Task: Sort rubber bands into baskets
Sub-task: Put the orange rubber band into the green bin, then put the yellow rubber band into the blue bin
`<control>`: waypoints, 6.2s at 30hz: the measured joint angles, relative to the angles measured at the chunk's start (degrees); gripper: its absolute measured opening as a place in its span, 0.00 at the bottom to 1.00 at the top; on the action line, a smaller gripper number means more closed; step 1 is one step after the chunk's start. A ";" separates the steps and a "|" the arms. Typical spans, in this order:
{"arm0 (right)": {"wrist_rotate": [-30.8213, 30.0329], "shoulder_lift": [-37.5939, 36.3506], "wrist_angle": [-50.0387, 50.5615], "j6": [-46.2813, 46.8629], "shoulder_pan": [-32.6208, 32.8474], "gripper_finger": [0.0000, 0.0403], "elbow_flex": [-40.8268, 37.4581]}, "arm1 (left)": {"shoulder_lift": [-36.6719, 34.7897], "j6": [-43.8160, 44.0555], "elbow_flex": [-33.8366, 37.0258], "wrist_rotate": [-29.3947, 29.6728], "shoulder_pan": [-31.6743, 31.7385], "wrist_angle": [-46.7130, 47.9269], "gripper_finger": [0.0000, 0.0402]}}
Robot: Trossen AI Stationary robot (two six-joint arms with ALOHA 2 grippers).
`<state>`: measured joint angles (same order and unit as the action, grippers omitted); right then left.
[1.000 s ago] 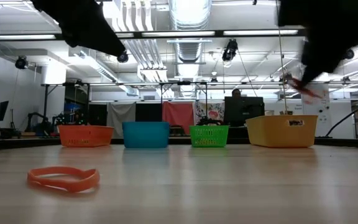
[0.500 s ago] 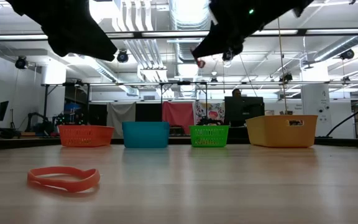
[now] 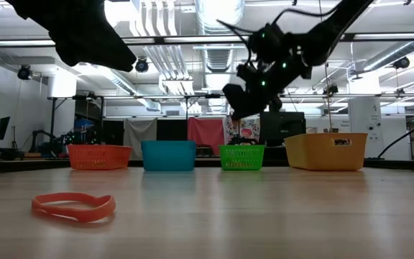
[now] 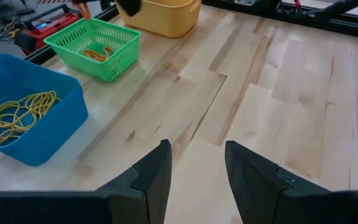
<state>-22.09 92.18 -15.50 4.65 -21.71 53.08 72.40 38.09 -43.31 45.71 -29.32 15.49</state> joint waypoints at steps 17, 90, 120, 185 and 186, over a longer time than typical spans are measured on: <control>1.53 2.86 0.21 6.84 -3.08 0.24 0.00 | 0.00 1.41 0.00 0.36 0.00 0.13 0.34; 19.08 -7.32 10.55 -0.89 8.72 0.39 0.09 | 18.56 79.11 -3.26 -38.28 -11.78 34.10 0.00; 34.07 -7.32 -8.80 -8.51 21.45 0.40 -7.30 | 17.97 26.45 -29.57 6.58 -12.43 41.07 0.00; 34.05 -7.35 0.74 3.84 27.49 0.39 -7.50 | 29.59 -4.39 7.89 -11.02 -1.53 -25.92 0.48; 34.03 -7.35 0.74 3.86 27.49 0.39 -7.50 | 29.60 -4.37 8.02 -11.18 -1.53 -25.76 0.48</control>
<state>11.95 84.84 -14.76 8.51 5.78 45.58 102.00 33.71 -35.29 34.53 -30.85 -10.28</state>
